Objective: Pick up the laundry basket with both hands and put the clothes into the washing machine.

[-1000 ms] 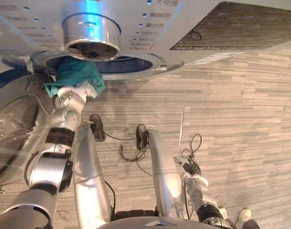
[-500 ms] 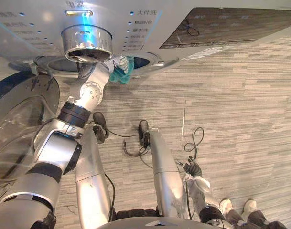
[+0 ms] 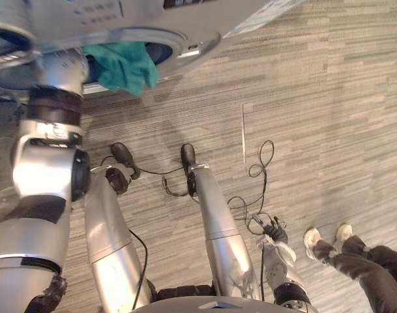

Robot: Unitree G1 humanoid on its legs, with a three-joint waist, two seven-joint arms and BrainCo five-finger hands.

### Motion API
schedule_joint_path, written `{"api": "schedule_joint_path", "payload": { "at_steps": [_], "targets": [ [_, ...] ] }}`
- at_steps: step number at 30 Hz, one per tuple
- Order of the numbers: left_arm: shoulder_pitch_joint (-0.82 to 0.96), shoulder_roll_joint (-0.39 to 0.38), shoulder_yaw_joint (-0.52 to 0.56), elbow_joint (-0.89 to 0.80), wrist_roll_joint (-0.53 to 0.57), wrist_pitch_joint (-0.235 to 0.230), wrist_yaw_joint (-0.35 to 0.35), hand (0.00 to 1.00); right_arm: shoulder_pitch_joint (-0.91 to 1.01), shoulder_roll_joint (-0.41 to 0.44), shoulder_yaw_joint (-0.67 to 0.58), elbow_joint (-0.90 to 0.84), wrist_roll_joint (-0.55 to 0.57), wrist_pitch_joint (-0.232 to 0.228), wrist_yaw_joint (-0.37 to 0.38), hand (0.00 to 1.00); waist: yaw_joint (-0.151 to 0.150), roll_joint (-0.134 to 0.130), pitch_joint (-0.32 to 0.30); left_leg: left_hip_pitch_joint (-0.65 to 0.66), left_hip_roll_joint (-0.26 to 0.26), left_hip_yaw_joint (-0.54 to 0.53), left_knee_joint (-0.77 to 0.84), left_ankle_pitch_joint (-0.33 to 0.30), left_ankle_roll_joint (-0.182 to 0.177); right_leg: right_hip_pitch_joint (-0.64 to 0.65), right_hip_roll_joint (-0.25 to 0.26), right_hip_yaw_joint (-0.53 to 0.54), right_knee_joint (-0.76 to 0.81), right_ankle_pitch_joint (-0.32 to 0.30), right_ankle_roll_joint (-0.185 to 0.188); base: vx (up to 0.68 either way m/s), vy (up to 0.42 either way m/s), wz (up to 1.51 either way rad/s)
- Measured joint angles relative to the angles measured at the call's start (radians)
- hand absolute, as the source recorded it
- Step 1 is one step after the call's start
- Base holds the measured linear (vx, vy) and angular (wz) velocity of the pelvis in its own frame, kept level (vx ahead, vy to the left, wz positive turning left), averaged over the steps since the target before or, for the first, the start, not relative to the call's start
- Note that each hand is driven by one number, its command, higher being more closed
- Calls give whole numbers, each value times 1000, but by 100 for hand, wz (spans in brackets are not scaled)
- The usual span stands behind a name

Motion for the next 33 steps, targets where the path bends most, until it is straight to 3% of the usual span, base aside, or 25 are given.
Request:
{"api": "schedule_joint_path", "payload": {
  "at_steps": [5,9,10,11,12,13,14,17,19,23,33],
  "targets": [
    [-76,21,-1,-97,5,-90,48,100,12,21,-28,33,49,-5,-8,0,-5,-9,4,-128,-3,-48,110,-33,-1,-111,-14,-34,133,-51,-2,-36,9,10],
    [-47,53,-39,-132,192,-114,134,100,12,31,-20,40,63,-18,-8,0,-2,-18,21,-215,-32,-90,203,-48,5,-185,-47,-62,266,-108,-5,-38,-15,29],
    [-45,83,-103,-91,339,-63,174,100,12,29,-3,44,81,-28,-10,0,3,-21,26,-231,-46,-94,216,-48,6,-201,-63,-68,296,-124,-7,-37,-30,52],
    [-44,105,-168,-61,750,82,222,100,13,24,26,49,77,-48,-10,0,6,-23,29,-246,-58,-98,225,-45,8,-215,-76,-74,316,-133,-6,-36,-28,43],
    [-44,122,-233,-49,880,130,234,100,13,20,33,55,77,-61,-10,0,7,-23,30,-252,-63,-98,228,-44,9,-219,-81,-75,323,-137,-5,-30,-15,35],
    [-34,131,-369,-32,1147,218,253,100,13,6,57,78,77,-85,-10,0,9,-22,30,-258,-72,-98,235,-43,12,-223,-94,-77,336,-146,-4,-13,10,22],
    [-3,132,-465,-14,1440,270,247,100,13,-3,83,85,78,-108,-10,0,8,-22,30,-261,-79,-100,238,-44,14,-222,-100,-79,337,-148,-2,-9,20,15],
    [97,91,-599,35,1793,288,172,100,13,-21,135,90,92,-143,-9,0,-2,-20,31,-264,-86,-97,237,-49,16,-222,-106,-77,329,-147,-1,-4,32,-1],
    [129,70,-608,64,1872,286,153,100,14,-23,133,114,103,-157,-9,0,1,-20,31,-264,-85,-94,231,-51,16,-224,-106,-76,321,-148,-3,-5,8,-3],
    [96,78,-610,76,1924,291,122,100,15,-29,134,157,123,-157,-11,0,9,-20,31,-263,-84,-92,221,-49,14,-224,-105,-76,309,-147,-5,-1,-7,-3],
    [43,81,-645,77,1923,298,56,100,15,-44,170,155,134,-157,-7,0,16,-12,36,-264,-86,-90,207,-46,15,-216,-110,-80,276,-131,4,2,1,-1]
  ]
}}
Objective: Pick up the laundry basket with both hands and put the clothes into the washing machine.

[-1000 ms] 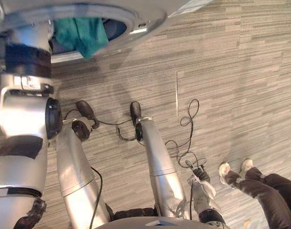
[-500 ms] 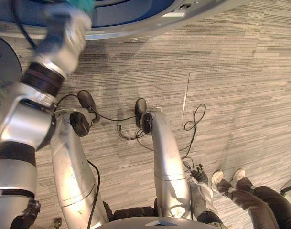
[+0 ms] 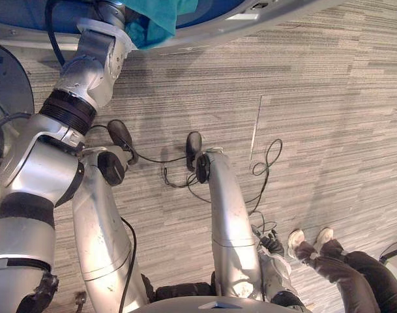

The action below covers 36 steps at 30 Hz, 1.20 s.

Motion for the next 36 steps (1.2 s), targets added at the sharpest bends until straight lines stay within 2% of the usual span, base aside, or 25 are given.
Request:
{"api": "schedule_joint_path", "payload": {
  "at_steps": [3,5,6,7,8,10,11,12,13,14,16,19,22,23,24,25,29,31,33,35,36],
  "targets": [
    [-18,4,6,0,-17,-8,-35,100,0,-1,0,-2,0,0,2,0,3,1,0,0,1,4,0,1,1,-2,-4,1,0,2,2,0,0,0],
    [-18,-1,93,3,-193,-32,-58,100,0,-1,-7,-8,5,0,6,0,11,1,0,0,5,15,-5,5,6,-12,-1,7,0,8,-1,-7,-14,-5],
    [-21,-9,167,5,-258,-31,-49,100,0,0,-12,-15,9,2,7,0,12,1,0,-2,10,16,-5,8,11,-15,2,8,0,10,-1,-16,-27,-11],
    [-57,-15,322,35,-417,-24,-18,100,0,8,-28,-37,24,7,7,0,9,0,0,-5,16,17,-5,13,19,-20,5,7,0,20,6,-15,-23,-10],
    [-104,-5,390,78,-596,-34,7,100,0,14,-43,-48,27,12,7,0,3,0,0,-6,17,14,-5,17,23,-21,7,5,0,22,5,-18,-26,-6],
    [-195,19,393,119,-1120,-111,25,100,1,18,-55,-48,31,37,2,0,6,0,0,-6,18,12,-7,17,19,-21,9,3,-2,23,4,0,0,0],
    [-215,17,393,118,-1263,-140,18,100,1,19,-60,-49,31,47,-1,0,8,0,0,-7,18,12,-7,17,19,-21,8,2,-2,23,4,0,0,0],
    [-247,8,407,100,-1554,-200,9,0,1,26,-82,-51,30,57,-11,0,9,0,0,-8,17,13,-7,17,19,-20,7,2,-4,23,4,0,0,0],
    [-255,3,417,98,-1609,-217,7,0,1,28,-89,-52,30,58,-15,0,8,0,0,-8,17,13,-7,16,19,-19,7,3,-6,23,5,5,20,-3],
    [-260,1,436,98,-1618,-231,14,0,1,31,-91,-59,26,60,-29,0,1,0,0,-8,17,14,-6,14,18,-18,7,4,-8,24,6,3,19,-4],
    [-260,10,439,104,-1600,-232,20,0,1,34,-91,-69,21,65,-33,0,-6,0,0,-8,17,16,-5,13,17,-19,7,6,-9,24,6,1,11,-2],
    [-260,27,425,103,-1357,-169,12,0,1,35,-91,-80,20,70,-31,0,-7,0,0,-7,18,16,-4,13,17,-19,7,6,-5,24,6,0,0,0],
    [-261,57,340,94,-994,-90,39,0,2,31,-76,-78,19,67,-25,0,-8,0,0,-5,20,16,-2,13,18,-18,6,6,-4,24,6,0,0,0],
    [-258,56,300,76,-758,-38,56,0,3,27,-64,-79,6,63,-22,0,-8,1,0,-5,20,16,-2,16,23,-18,5,5,-4,24,7,0,0,0],
    [-250,56,276,60,-655,-20,60,0,3,25,-60,-78,-7,56,-20,0,-8,1,0,-5,19,16,-2,16,23,-17,4,5,-4,24,7,0,0,0],
    [-235,53,230,48,-473,-1,51,0,6,19,-38,-79,-18,42,-3,0,-7,1,0,-5,18,16,-3,16,23,-16,3,4,-4,24,7,0,0,0],
    [-155,28,96,34,-143,29,-27,0,6,3,9,-79,-17,25,14,0,-8,2,0,0,7,16,-12,16,22,-10,-6,0,-8,24,7,-7,9,7],
    [-93,27,-23,0,-45,16,-62,0,10,2,7,-80,-16,22,16,0,-5,5,1,5,-9,19,-35,21,14,-8,-18,0,-18,23,6,-5,5,17],
    [-22,14,-91,-20,-29,-41,-70,0,13,0,8,-85,-17,20,16,0,2,7,2,22,-12,18,-54,28,11,10,-20,-7,-38,26,4,6,1,10],
    [-25,-5,-87,-18,-14,-43,-99,0,14,1,9,-93,-17,20,14,0,8,7,2,40,-14,19,-71,36,12,29,-21,-11,-54,30,2,9,-8,8],
    [-6,-23,-42,-15,-19,-44,-117,0,19,4,9,-121,-17,19,13,0,12,9,2,61,-15,19,-93,43,9,52,-21,-16,-79,37,-4,6,-9,6]
  ]
}}
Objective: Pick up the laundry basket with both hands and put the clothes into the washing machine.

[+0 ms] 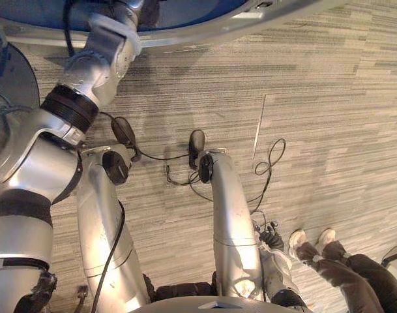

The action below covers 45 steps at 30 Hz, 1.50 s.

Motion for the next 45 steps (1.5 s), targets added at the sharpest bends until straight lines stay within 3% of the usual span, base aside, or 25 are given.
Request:
{"api": "schedule_joint_path", "payload": {
  "at_steps": [1,3,4,5,6,7,8,9,11,13,16,20,21,23,24,25,26,27,29,32,35,39,42,45],
  "targets": [
    [6,-4,18,1,-1,0,0,0,0,1,0,-4,0,-2,0,0,0,0,0,4,0,0,-5,1,-1,5,0,-1,-5,1,-1,8,-6,5],
    [61,-58,215,5,-125,10,11,0,2,2,0,-20,-1,-10,-2,0,3,2,0,27,-3,0,-35,12,-7,29,0,-7,-35,11,-2,11,-2,8],
    [97,-104,398,21,-198,22,25,0,11,6,0,-45,-1,-11,-2,0,5,2,0,42,-12,-1,-57,21,-11,43,-3,-11,-51,14,-4,21,-6,21],
    [134,-137,562,50,-325,-3,49,0,15,7,0,-57,-2,-8,-3,0,0,3,-1,60,-20,-1,-76,32,-13,59,-10,-16,-62,15,-8,19,-9,25],
    [148,-143,588,34,-390,-22,55,0,19,8,-1,-65,-2,-7,-4,0,-1,4,0,68,-23,-2,-88,39,-11,67,-12,-18,-68,16,-10,24,-23,26],
    [154,-184,641,34,-651,-71,66,0,29,11,0,-80,-2,2,-4,0,5,5,-1,90,-26,-2,-107,49,-13,88,-13,-24,-83,19,-15,16,-33,25],
    [153,-230,700,62,-1011,-114,55,0,30,18,0,-81,-3,19,-5,0,7,6,-1,116,-33,-7,-128,59,-17,115,-16,-34,-98,20,-21,13,-37,25],
    [157,-252,736,77,-1176,-133,51,0,31,23,0,-81,-3,29,-7,0,9,8,-2,129,-35,-9,-139,62,-19,131,-16,-38,-107,21,-24,4,-40,27],
    [237,-321,815,56,-1689,-199,31,0,31,30,4,-87,-14,57,-25,0,10,9,-3,193,-43,-7,-201,81,-32,191,-19,-48,-160,33,-37,1,-42,19],
    [325,-355,854,35,-1809,-213,26,0,31,30,12,-102,-41,59,-48,0,6,9,-3,250,-51,-7,-262,99,-50,248,-19,-58,-217,50,-45,9,-50,20],
    [466,-400,871,13,-1868,-217,26,0,32,29,27,-121,-42,58,-49,0,9,10,-3,358,-67,-6,-355,138,-55,351,-24,-73,-295,69,-57,26,-57,29],
    [821,-461,811,-98,-1757,-217,8,0,40,24,29,-115,-81,57,-47,0,29,22,-9,563,-111,-5,-501,176,-84,546,-49,-93,-400,75,-65,69,-72,44],
    [948,-491,777,-131,-1624,-216,1,0,41,21,28,-110,-83,59,-47,0,44,33,-14,639,-129,-3,-553,190,-89,618,-61,-99,-436,75,-65,100,-52,43],
    [1039,-520,766,-130,-1521,-208,1,0,42,15,28,-105,-91,59,-45,0,54,51,-24,696,-145,-7,-590,200,-90,678,-70,-113,-466,75,-65,107,-40,40],
    [1152,-553,740,-104,-1372,-184,-4,0,42,9,30,-83,-119,58,-44,0,77,75,-48,771,-163,-7,-635,208,-95,751,-82,-118,-497,74,-65,97,-27,32],
    [1165,-557,737,-98,-1354,-180,-6,0,42,9,30,-78,-120,58,-43,0,80,79,-53,784,-166,-6,-642,209,-94,762,-84,-118,-501,74,-64,111,-28,29],
    [1218,-573,736,-61,-1175,-152,-7,0,42,2,28,-55,-134,59,-40,0,88,94,-73,837,-177,-1,-674,214,-94,813,-91,-119,-527,75,-63,64,-13,11],
    [1244,-576,736,-39,-1089,-139,-8,0,42,2,28,-38,-150,60,-39,0,89,99,-87,862,-181,2,-688,217,-94,836,-94,-118,-538,76,-62,72,-7,13],
    [1314,-578,754,49,-867,-103,-20,0,47,0,26,20,-163,64,-39,0,86,117,-164,955,-196,5,-746,225,-97,928,-102,-124,-593,82,-57,69,-3,11],
    [1381,-578,821,156,-676,-65,-54,0,87,7,16,54,-209,82,-21,0,86,126,-276,1090,-206,15,-833,234,-106,1064,-104,-134,-685,97,-53,93,-21,5],
    [1434,-580,873,191,-586,-46,-64,0,118,27,-21,90,-239,100,6,0,86,119,-364,1223,-229,27,-968,272,-116,1179,-117,-153,-772,114,-50,108,-33,16],
    [1451,-593,939,236,-571,-39,-60,0,133,50,-60,133,-278,108,30,0,83,108,-425,1351,-243,14,-1121,350,-127,1311,-121,-227,-863,128,-49,60,-68,45],
    [1450,-600,953,235,-579,-39,-60,0,121,53,-61,162,-302,121,32,0,88,104,-430,1373,-245,-20,-1131,371,-124,1366,-110,-264,-900,136,-52,24,-54,48],
    [1447,-609,955,229,-611,-39,-58,0,101,53,-60,187,-315,122,34,0,91,113,-426,1340,-227,-32,-1002,333,-128,1442,-84,-312,-957,158,-56,-26,-23,36]
  ]
}}
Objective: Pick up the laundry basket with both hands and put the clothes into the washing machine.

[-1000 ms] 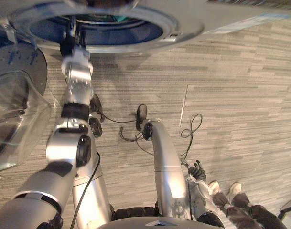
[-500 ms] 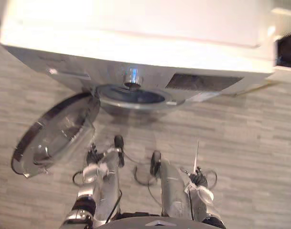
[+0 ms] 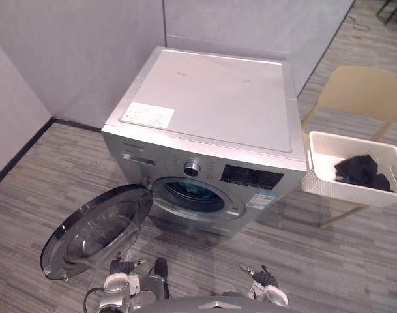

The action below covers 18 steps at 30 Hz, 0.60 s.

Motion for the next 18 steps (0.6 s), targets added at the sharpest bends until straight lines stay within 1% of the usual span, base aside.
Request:
{"api": "schedule_joint_path", "payload": {
  "at_steps": [1,2,3,4,5,6,7,8,9,10,11,12,13,14,15,16,17,18],
  "targets": [
    [0,-1,-1,0,-1,0,0,0,-12,-1,0,12,0,0,0,0,-2,2,-1,-10,4,1,26,-5,-3,7,3,-7,-5,3,-2,-60,0,24],
    [-2,-1,-2,-5,-8,0,0,0,-23,0,1,18,0,3,1,0,-1,4,-3,-27,16,14,78,-28,-4,13,2,-19,-12,11,-4,-88,50,7],
    [0,-5,0,-6,-8,0,-1,0,-41,-1,1,18,0,4,3,0,-1,9,1,-46,38,42,185,-91,5,17,2,-19,-10,14,-5,-65,74,-1],
    [2,-9,2,-6,-8,0,-1,0,-45,-1,1,18,0,4,5,0,-2,16,2,-44,47,46,240,-128,3,24,0,-16,-9,16,-1,-72,143,-13],
    [9,-17,9,-4,-7,0,-2,0,-45,-1,4,18,0,4,7,0,-5,27,-7,-32,54,40,309,-186,-2,25,-9,6,-7,22,9,-33,150,-22],
    [13,-21,10,-4,-6,0,-2,0,-48,-1,5,18,0,5,8,0,-6,33,-10,-17,54,31,320,-211,-8,21,-14,21,-7,26,17,-31,237,-54],
    [23,-33,14,1,-5,0,-2,0,-54,-1,7,17,0,5,10,0,-5,50,-16,13,50,15,280,-253,-18,2,-13,64,-6,37,33,-35,283,-84],
    [28,-34,25,10,-3,1,-4,0,-64,7,5,20,0,7,15,0,-3,51,-25,35,32,39,219,-258,8,-24,-16,114,-12,49,43,-46,270,-90],
    [30,-28,24,10,-1,2,-4,0,-62,18,6,21,0,11,18,0,-4,38,-32,45,22,62,180,-247,12,-37,-23,134,-27,64,35,-77,266,-108],
    [30,-7,14,13,4,4,-5,0,-59,49,6,24,0,18,32,0,-6,5,-53,75,-13,121,69,-200,26,-63,-49,185,-77,110,27,-64,175,-81],
    [29,0,3,18,6,6,-5,0,-58,54,6,25,-1,19,34,0,-13,-11,-62,85,-23,139,34,-184,32,-71,-56,201,-90,129,30,-67,163,-75],
    [26,9,-17,23,9,7,-7,0,-56,56,6,24,-1,20,35,0,-19,-16,-66,93,-33,147,4,-170,33,-78,-63,205,-99,145,32,-63,119,-33],
    [24,21,-56,31,25,11,-11,0,-44,55,3,21,-1,19,35,0,-38,-16,-67,109,-45,160,-42,-152,31,-84,-69,206,-114,169,24,-69,122,-42],
    [18,26,-90,34,34,11,-13,0,-39,52,1,11,-1,19,36,0,-42,-22,-66,129,-49,177,-70,-150,30,-94,-68,210,-110,191,21,-65,112,-49],
    [17,26,-98,34,39,11,-14,0,-38,50,1,10,-1,18,36,0,-41,-18,-64,135,-49,185,-79,-150,31,-107,-65,222,-96,194,17,-42,63,-73],
    [14,25,-101,34,42,11,-19,0,-38,47,0,8,-1,18,36,0,-40,-9,-57,143,-49,205,-87,-151,31,-139,-60,248,-62,195,17,-58,54,-107],
    [5,24,-104,34,42,11,-25,0,-40,43,0,3,-2,16,35,0,-39,-25,-54,153,-44,237,-94,-151,32,-188,-50,270,-10,199,23,-73,41,-147],
    [-1,26,-112,40,41,9,-27,0,-44,36,0,7,-6,15,35,0,-38,-16,-41,158,-35,275,-102,-151,32,-228,-38,273,19,215,27,-61,24,-141]
  ]
}}
